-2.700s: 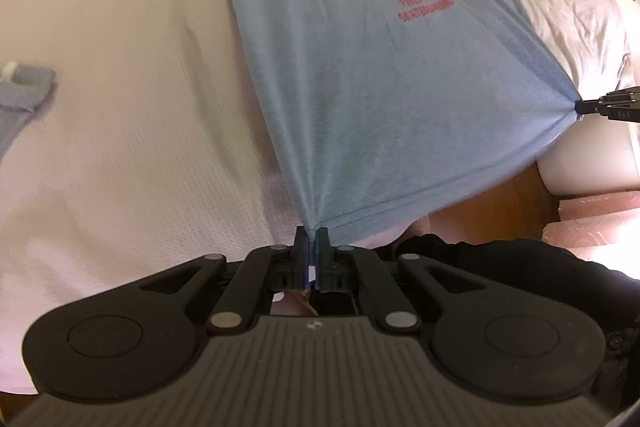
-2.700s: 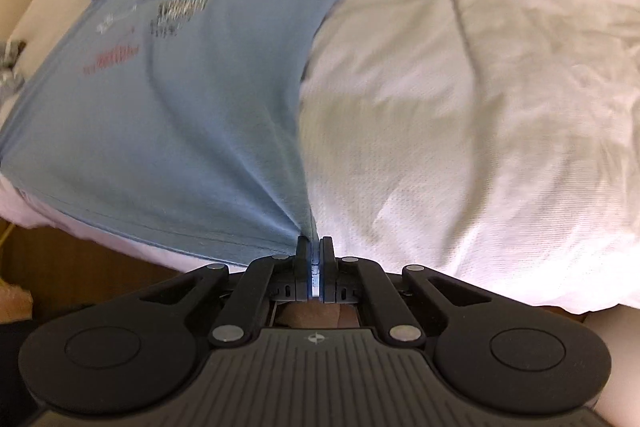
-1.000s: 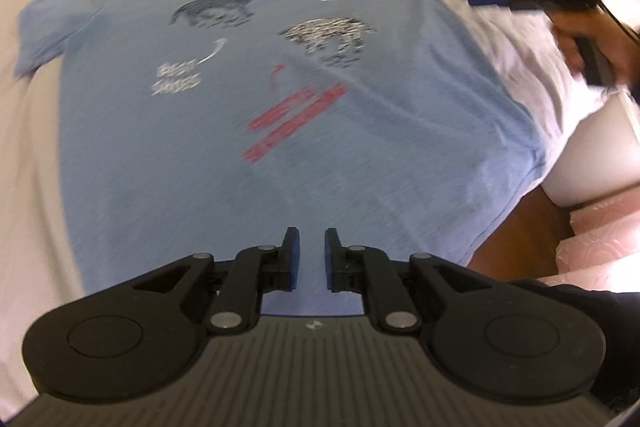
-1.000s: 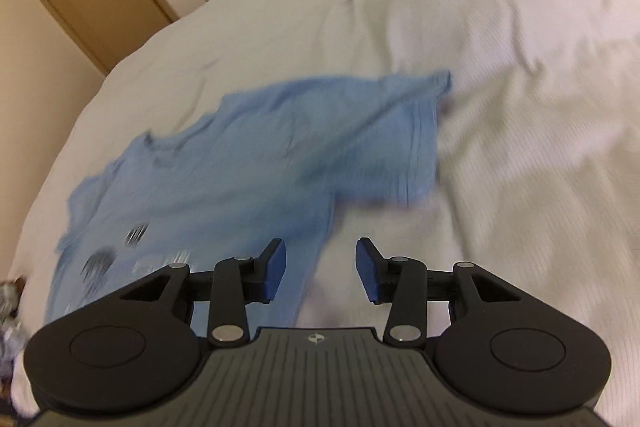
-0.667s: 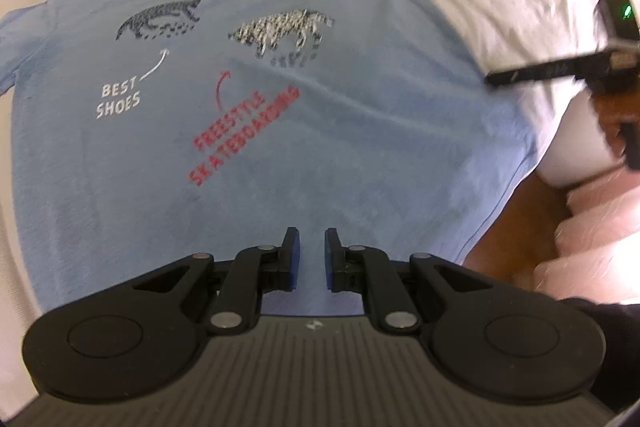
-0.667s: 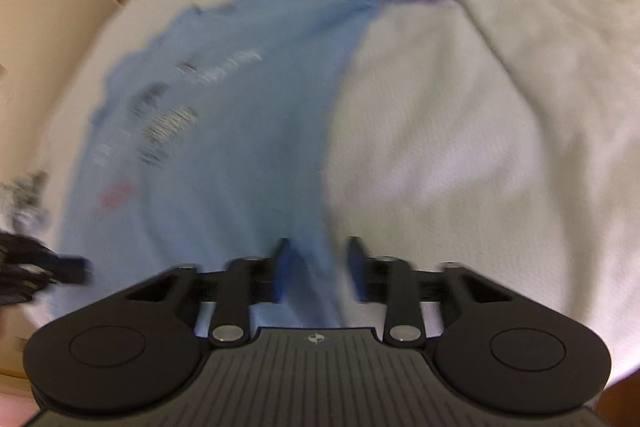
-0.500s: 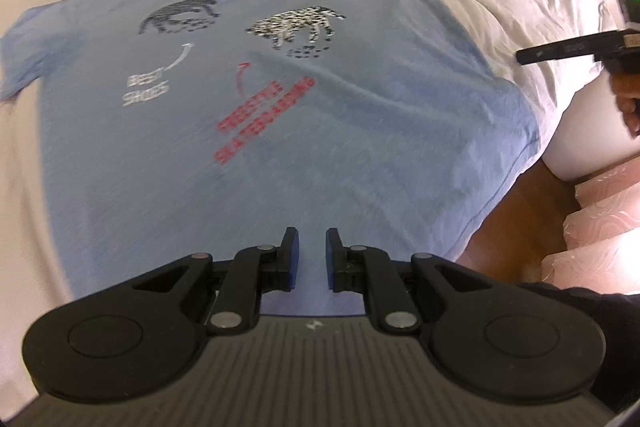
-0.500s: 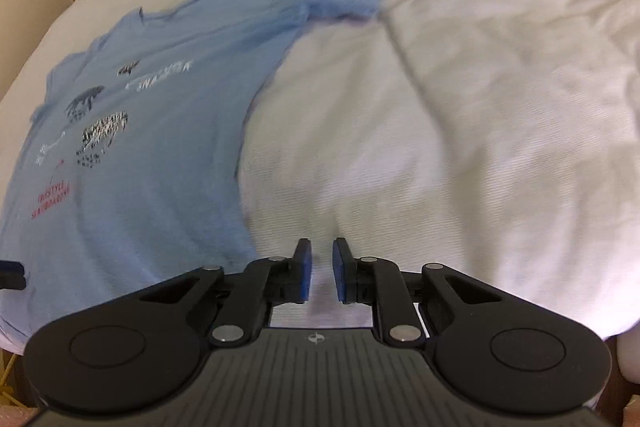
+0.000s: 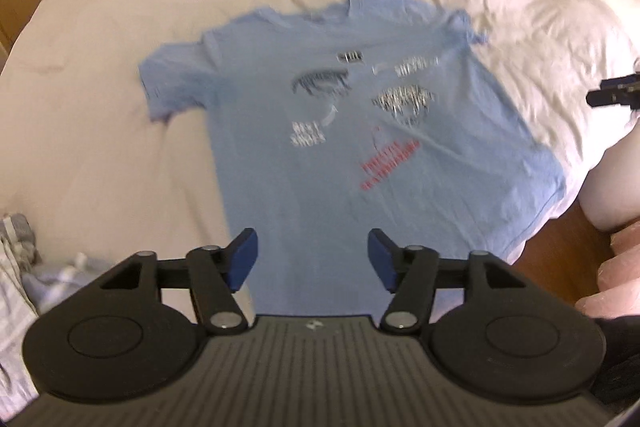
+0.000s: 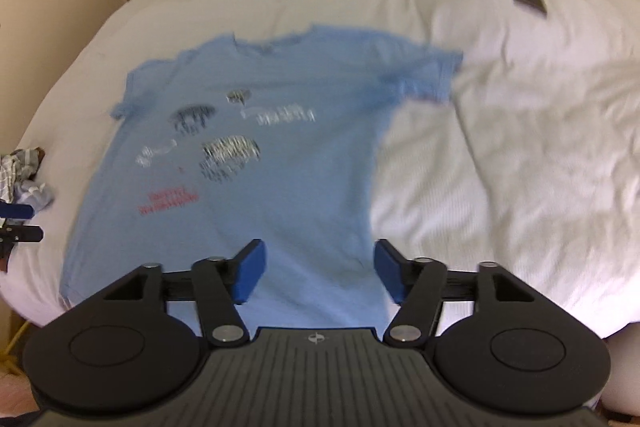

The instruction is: Fold clothes

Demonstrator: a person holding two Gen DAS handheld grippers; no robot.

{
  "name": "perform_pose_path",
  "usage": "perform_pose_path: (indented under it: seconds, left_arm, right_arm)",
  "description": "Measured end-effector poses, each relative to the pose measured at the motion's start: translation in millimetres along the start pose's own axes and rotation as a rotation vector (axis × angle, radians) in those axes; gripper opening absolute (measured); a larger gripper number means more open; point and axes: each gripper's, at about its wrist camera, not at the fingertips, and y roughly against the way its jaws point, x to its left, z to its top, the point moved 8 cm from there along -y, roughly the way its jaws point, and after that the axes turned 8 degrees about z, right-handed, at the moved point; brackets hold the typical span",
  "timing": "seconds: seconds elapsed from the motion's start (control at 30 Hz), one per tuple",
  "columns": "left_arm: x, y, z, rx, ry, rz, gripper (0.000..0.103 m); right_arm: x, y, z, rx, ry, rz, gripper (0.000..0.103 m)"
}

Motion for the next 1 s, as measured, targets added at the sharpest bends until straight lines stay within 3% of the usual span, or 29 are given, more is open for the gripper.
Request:
perform_pose_path:
  seconds: [0.07, 0.13, 0.3, 0.5, 0.67, 0.83, 1.0]
  left_arm:
    - [22, 6, 5, -0.025, -0.006, -0.018, 0.088]
    - [43, 14, 12, -0.045, -0.015, -0.04, 0.101]
    - [82, 49, 32, -0.088, -0.036, -0.08, 0.101]
    - [94, 77, 32, -0.128, -0.115, -0.138, 0.102]
    - [94, 78, 19, -0.092, -0.101, -0.213, 0.102]
    - [86, 83, 16, -0.107, -0.133, -0.267, 0.102]
    - [77, 88, 22, -0.123, -0.202, -0.253, 0.102]
  right_arm:
    - [25, 10, 6, -0.017, 0.007, -0.079, 0.092]
    - [51, 20, 10, -0.031, -0.004, -0.139, 0.093]
    - [119, 49, 7, -0.07, -0.109, -0.229, 0.097]
    - [185, 83, -5, -0.066, -0.201, -0.288, 0.099]
    - [214, 98, -28, 0.002, -0.249, -0.337, 0.099]
    - [231, 108, -48, 0.016, -0.317, -0.366, 0.099]
    - [247, 104, -60, 0.031, -0.32, -0.368, 0.099]
